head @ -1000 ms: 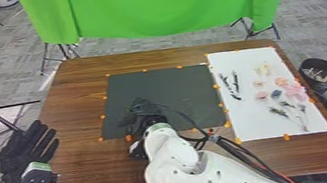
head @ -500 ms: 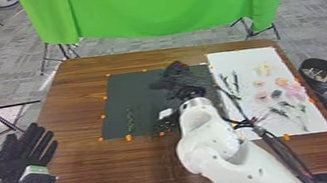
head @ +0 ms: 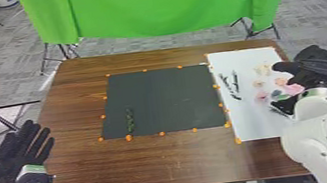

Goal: Arrange flowers

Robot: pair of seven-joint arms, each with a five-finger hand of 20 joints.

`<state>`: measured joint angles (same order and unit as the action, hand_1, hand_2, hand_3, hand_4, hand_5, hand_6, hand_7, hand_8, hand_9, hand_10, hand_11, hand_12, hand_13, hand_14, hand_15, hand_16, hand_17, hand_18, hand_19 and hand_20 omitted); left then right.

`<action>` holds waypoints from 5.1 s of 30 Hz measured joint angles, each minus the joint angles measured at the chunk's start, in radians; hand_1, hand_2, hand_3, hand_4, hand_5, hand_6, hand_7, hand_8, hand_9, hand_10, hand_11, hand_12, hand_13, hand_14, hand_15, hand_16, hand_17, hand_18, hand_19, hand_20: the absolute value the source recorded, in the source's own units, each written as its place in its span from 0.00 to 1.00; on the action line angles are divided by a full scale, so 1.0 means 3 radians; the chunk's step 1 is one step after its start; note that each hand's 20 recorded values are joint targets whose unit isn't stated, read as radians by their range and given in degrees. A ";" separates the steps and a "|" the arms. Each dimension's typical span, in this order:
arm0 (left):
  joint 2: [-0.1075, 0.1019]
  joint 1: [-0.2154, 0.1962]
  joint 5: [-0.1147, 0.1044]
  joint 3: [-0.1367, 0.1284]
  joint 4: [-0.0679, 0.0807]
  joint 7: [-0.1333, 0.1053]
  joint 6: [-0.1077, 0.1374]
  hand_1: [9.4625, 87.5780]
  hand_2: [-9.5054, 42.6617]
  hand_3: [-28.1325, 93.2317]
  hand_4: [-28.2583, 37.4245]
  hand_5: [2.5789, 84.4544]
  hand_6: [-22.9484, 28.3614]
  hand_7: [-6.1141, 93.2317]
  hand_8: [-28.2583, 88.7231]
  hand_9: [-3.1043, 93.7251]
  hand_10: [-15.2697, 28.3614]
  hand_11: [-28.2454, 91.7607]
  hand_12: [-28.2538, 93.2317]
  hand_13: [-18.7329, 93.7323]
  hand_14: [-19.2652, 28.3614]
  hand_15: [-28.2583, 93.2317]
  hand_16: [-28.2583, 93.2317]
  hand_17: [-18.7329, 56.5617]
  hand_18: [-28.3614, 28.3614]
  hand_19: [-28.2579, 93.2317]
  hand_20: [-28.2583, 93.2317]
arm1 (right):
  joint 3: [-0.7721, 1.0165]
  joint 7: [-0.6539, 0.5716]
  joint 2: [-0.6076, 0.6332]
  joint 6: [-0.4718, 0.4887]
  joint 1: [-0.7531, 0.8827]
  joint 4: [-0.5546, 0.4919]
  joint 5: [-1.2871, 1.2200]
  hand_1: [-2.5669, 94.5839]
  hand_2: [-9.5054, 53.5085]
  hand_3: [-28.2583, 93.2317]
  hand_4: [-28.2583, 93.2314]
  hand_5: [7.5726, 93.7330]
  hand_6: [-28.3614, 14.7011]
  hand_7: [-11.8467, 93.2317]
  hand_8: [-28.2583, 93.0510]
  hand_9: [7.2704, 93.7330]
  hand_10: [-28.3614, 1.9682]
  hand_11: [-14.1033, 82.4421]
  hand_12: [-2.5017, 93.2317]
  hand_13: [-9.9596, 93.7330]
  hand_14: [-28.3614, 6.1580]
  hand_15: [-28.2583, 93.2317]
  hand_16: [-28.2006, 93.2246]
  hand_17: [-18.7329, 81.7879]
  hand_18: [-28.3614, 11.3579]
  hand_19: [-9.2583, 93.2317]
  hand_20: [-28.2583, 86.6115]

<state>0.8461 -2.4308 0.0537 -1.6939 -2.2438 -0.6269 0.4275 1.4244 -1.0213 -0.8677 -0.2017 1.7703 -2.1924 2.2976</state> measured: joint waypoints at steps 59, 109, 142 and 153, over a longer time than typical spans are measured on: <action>-0.0055 0.0369 -0.0527 0.0167 0.0020 -0.0058 -0.0038 0.24 0.48 0.84 0.00 0.53 0.64 0.26 0.15 0.43 0.71 0.44 0.31 0.41 0.75 0.58 0.15 0.16 0.76 0.58 0.29 | 0.0274 -0.0040 -0.0034 -0.0030 0.0462 -0.0057 -0.0509 0.59 0.24 0.77 0.00 0.68 0.60 0.53 0.34 0.81 0.46 0.50 0.29 0.79 0.48 0.70 0.43 0.57 0.13 0.95 0.47; -0.0187 0.0518 -0.0525 0.0236 0.0066 0.0288 0.0064 0.24 0.48 0.84 0.00 0.52 0.65 0.26 0.15 0.43 0.72 0.44 0.31 0.40 0.76 0.59 0.15 0.16 0.76 0.58 0.28 | -0.2501 0.0081 -0.1205 -0.0214 -0.1409 0.1015 -0.0319 0.42 0.20 0.86 0.04 0.74 0.51 0.48 0.35 0.84 0.34 0.50 0.29 0.81 0.37 0.73 0.44 0.61 0.03 1.00 0.53; -0.0192 0.0483 -0.0565 0.0223 0.0102 0.0169 0.0057 0.24 0.51 0.83 0.00 0.54 0.64 0.27 0.15 0.44 0.71 0.44 0.31 0.42 0.75 0.60 0.14 0.16 0.76 0.58 0.28 | -0.2070 0.0548 -0.1103 0.1210 -0.1136 0.0750 -0.0678 0.45 0.38 0.84 0.04 0.70 0.52 0.57 0.37 0.81 0.32 0.29 0.18 0.84 0.44 0.65 0.46 0.61 0.07 0.99 0.48; -0.0191 0.0546 -0.0002 0.0336 0.0157 0.0372 0.0045 0.24 0.51 0.83 0.00 0.53 0.64 0.27 0.14 0.44 0.70 0.44 0.31 0.41 0.75 0.59 0.14 0.16 0.76 0.58 0.28 | -0.2122 0.0611 -0.1176 0.1166 -0.1083 0.0748 -0.0640 0.45 0.37 0.84 0.03 0.70 0.51 0.56 0.37 0.79 0.31 0.29 0.19 0.82 0.43 0.66 0.45 0.60 0.07 0.99 0.47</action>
<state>0.7888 -2.2670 0.0530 -1.5931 -2.1966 -0.5152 0.4410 0.7879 -0.8381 -1.2206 0.1480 1.4453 -1.9680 2.1056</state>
